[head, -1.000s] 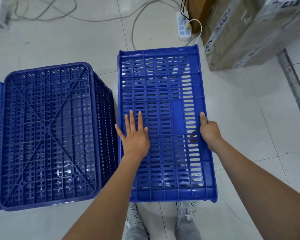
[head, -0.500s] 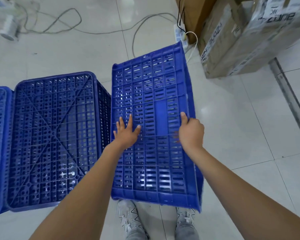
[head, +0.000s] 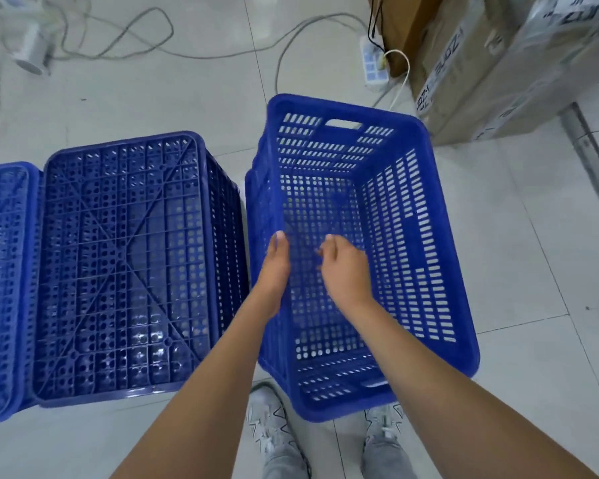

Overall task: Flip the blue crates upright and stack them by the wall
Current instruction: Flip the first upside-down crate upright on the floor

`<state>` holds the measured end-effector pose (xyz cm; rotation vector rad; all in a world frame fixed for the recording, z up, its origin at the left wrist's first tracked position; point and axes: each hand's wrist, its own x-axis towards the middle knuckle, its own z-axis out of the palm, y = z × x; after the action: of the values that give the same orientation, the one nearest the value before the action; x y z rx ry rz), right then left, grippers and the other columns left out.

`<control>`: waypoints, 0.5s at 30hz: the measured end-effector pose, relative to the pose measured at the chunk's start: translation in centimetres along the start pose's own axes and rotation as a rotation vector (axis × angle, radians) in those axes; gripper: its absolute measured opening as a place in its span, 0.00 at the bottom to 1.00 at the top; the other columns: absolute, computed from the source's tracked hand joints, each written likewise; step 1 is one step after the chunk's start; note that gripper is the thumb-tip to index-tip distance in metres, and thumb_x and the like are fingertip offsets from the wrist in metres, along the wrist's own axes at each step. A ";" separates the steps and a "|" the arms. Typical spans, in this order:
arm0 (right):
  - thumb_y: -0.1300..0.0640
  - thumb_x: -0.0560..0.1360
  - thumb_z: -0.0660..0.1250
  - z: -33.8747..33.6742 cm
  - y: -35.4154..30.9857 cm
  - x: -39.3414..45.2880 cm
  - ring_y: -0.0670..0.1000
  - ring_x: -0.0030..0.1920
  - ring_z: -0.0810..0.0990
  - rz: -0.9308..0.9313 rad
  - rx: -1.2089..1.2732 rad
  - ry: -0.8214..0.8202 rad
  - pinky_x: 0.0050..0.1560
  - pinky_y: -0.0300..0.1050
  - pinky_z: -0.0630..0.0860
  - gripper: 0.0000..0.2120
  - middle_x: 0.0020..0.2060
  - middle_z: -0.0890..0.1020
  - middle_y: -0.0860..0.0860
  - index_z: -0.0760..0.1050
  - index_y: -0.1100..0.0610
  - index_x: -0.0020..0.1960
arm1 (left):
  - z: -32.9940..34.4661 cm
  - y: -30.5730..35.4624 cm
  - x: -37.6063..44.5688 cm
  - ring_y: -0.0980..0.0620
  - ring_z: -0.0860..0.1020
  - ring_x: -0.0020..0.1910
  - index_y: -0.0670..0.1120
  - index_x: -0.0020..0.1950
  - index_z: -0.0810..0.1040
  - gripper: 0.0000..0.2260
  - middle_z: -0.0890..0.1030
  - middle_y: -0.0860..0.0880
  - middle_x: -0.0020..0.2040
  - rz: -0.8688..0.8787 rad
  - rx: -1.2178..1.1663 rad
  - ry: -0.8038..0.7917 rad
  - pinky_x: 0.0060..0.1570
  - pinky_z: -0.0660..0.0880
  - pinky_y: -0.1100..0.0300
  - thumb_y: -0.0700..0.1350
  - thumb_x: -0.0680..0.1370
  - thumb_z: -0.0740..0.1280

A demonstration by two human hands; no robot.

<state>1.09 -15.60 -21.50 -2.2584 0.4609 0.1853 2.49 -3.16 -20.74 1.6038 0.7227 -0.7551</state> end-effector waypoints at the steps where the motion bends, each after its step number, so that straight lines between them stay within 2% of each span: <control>1: 0.48 0.83 0.51 -0.4 1.3 0.4 0.58 0.37 0.81 0.019 -0.017 0.027 0.39 0.52 0.78 0.21 0.36 0.82 0.55 0.76 0.59 0.45 | -0.2 -0.4 0.9 0.45 0.64 0.76 0.53 0.81 0.52 0.34 0.61 0.53 0.78 -0.042 0.077 0.040 0.71 0.64 0.46 0.68 0.79 0.55; 3: 0.50 0.83 0.52 -1.7 4.2 1.7 0.59 0.35 0.80 0.041 -0.088 0.055 0.36 0.53 0.78 0.18 0.34 0.81 0.56 0.74 0.60 0.45 | -1.3 -1.8 3.4 0.38 0.67 0.74 0.47 0.81 0.42 0.41 0.58 0.42 0.80 -0.151 0.180 0.184 0.63 0.72 0.44 0.63 0.79 0.61; 5: 0.53 0.82 0.54 -3.5 6.9 3.3 0.59 0.32 0.77 0.051 -0.209 0.087 0.30 0.49 0.73 0.15 0.29 0.76 0.55 0.72 0.60 0.43 | -2.6 -3.4 5.2 0.35 0.71 0.70 0.44 0.81 0.40 0.42 0.61 0.35 0.78 -0.249 0.202 0.247 0.56 0.77 0.43 0.59 0.80 0.62; 6: 0.54 0.81 0.55 -4.3 8.2 4.1 0.59 0.32 0.77 0.057 -0.273 0.102 0.30 0.48 0.70 0.14 0.30 0.75 0.54 0.72 0.61 0.44 | -3.1 -4.6 6.2 0.35 0.68 0.72 0.43 0.81 0.39 0.42 0.58 0.35 0.79 -0.276 0.198 0.274 0.61 0.76 0.41 0.57 0.80 0.63; 7: 0.55 0.81 0.56 -5.1 9.5 5.1 0.59 0.35 0.77 0.068 -0.324 0.118 0.33 0.48 0.70 0.12 0.32 0.76 0.55 0.72 0.62 0.47 | -3.2 -5.4 7.0 0.35 0.64 0.75 0.42 0.81 0.38 0.41 0.51 0.37 0.81 -0.282 0.193 0.303 0.66 0.72 0.41 0.55 0.81 0.63; 9: 0.55 0.78 0.59 -6.4 12.1 7.3 0.61 0.46 0.77 0.091 -0.393 0.171 0.43 0.53 0.75 0.13 0.46 0.77 0.60 0.72 0.63 0.56 | -3.3 -6.5 8.6 0.36 0.61 0.76 0.43 0.81 0.38 0.40 0.43 0.42 0.82 -0.224 0.227 0.333 0.69 0.69 0.41 0.51 0.82 0.63; 11: 0.52 0.77 0.64 -7.3 14.3 9.3 0.63 0.59 0.72 0.163 -0.409 0.136 0.58 0.57 0.74 0.23 0.62 0.70 0.62 0.66 0.63 0.66 | -3.2 -7.0 9.8 0.37 0.66 0.73 0.48 0.82 0.39 0.36 0.42 0.44 0.82 -0.168 0.253 0.367 0.65 0.72 0.40 0.45 0.83 0.61; 12: 0.49 0.77 0.65 -7.5 15.0 10.0 0.63 0.62 0.71 0.256 -0.340 0.075 0.61 0.57 0.73 0.27 0.66 0.66 0.62 0.63 0.62 0.70 | -2.9 -7.1 10.0 0.37 0.67 0.72 0.50 0.82 0.41 0.33 0.43 0.45 0.82 -0.157 0.264 0.397 0.65 0.73 0.40 0.42 0.84 0.58; 13: 0.48 0.77 0.65 -7.5 15.6 10.5 0.63 0.62 0.72 0.362 -0.258 0.003 0.61 0.56 0.73 0.30 0.67 0.66 0.61 0.60 0.62 0.72 | -2.8 -7.3 10.2 0.38 0.67 0.72 0.52 0.82 0.43 0.31 0.45 0.44 0.82 -0.144 0.292 0.413 0.66 0.72 0.40 0.40 0.84 0.55; 15: 0.46 0.79 0.62 -7.2 16.4 11.1 0.64 0.60 0.76 0.487 -0.188 -0.126 0.54 0.52 0.74 0.28 0.66 0.71 0.61 0.61 0.62 0.71 | -3.0 -7.9 10.7 0.34 0.65 0.73 0.48 0.82 0.46 0.32 0.53 0.37 0.80 -0.068 0.399 0.443 0.69 0.68 0.42 0.36 0.82 0.56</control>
<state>4.91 -33.92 -31.22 -2.2594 0.9535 0.6385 2.95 1.54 -33.52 2.1566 0.9905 -0.6214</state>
